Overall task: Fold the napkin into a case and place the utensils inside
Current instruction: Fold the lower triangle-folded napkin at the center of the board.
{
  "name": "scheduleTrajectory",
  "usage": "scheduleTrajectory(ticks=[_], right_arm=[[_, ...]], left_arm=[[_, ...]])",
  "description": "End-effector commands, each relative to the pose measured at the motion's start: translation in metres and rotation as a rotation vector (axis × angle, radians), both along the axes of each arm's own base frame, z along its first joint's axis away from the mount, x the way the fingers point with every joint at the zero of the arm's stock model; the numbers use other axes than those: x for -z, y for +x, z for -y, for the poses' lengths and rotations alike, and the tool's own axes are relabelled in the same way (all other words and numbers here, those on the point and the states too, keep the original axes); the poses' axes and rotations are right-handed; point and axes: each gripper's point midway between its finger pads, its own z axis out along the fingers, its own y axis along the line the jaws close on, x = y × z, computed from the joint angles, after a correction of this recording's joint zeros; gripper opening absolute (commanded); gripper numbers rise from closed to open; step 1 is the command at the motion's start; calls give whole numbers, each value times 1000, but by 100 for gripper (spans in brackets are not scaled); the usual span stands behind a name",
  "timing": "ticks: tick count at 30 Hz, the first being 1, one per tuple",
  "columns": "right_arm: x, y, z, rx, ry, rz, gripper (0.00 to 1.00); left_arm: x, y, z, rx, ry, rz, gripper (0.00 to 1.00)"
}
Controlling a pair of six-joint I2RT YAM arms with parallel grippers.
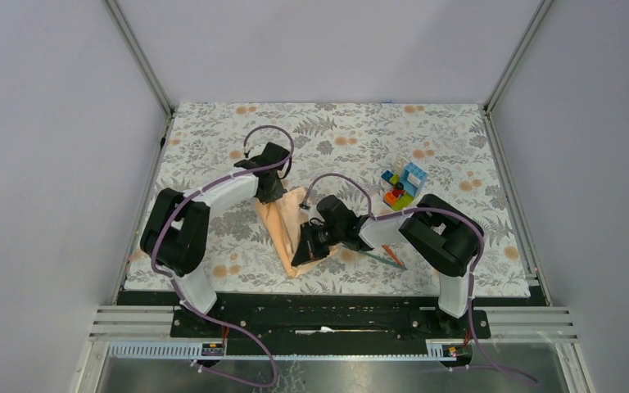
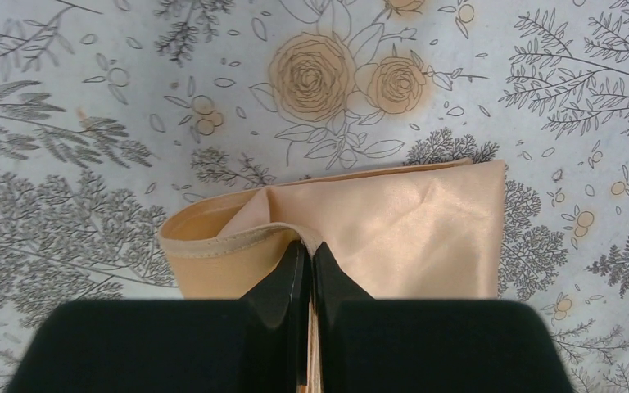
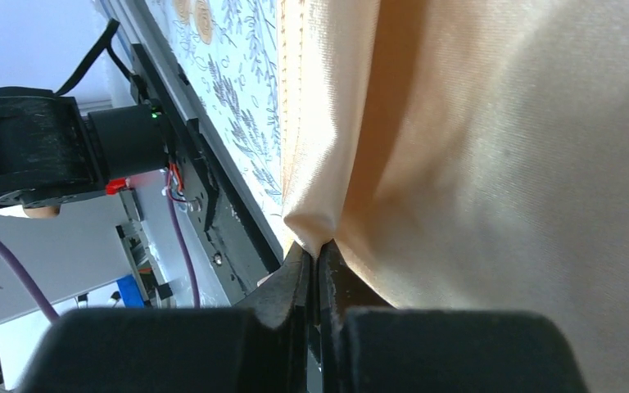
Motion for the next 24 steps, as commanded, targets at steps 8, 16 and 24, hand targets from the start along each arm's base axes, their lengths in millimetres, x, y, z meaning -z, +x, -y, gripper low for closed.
scheduleTrajectory(ticks=[8, 16, 24], right_arm=[[4, 0, 17, -11, -92, 76, 5], [-22, 19, 40, -65, -179, 334, 59], [-18, 55, 34, -45, -245, 494, 80]], left_arm=[[8, 34, 19, 7, -24, 40, 4], [13, 32, 21, 18, -36, 32, 3], [13, 30, 22, 25, -47, 33, 3]])
